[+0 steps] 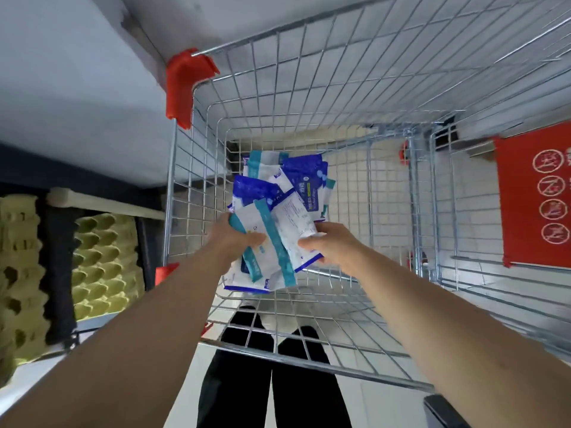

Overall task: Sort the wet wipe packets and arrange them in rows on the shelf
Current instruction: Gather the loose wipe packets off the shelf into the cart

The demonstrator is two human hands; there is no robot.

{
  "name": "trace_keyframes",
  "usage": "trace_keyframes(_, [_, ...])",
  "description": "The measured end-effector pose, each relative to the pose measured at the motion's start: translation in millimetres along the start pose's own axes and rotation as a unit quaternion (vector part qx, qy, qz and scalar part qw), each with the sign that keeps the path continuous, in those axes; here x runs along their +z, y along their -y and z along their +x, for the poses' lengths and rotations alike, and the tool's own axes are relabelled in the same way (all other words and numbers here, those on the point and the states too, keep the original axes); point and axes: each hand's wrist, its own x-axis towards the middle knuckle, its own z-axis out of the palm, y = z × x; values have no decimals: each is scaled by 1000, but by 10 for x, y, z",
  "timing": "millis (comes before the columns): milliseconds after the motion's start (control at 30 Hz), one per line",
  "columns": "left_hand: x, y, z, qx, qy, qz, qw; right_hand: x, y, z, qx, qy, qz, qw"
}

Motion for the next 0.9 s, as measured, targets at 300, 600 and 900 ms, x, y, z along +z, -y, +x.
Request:
trace_keyframes(300, [68,93,77,-1,-43,51,998,-37,-95,198,-77,-29,-159,984])
trace_keyframes(600, [-296,-432,-1178,158,-182,271,932,36,675,-1049,-279,-90,-329,898])
trace_keyframes(900, [-1341,-860,-3298,313,-369,335,809,673,1886,-3068,-542,-143,-433,706])
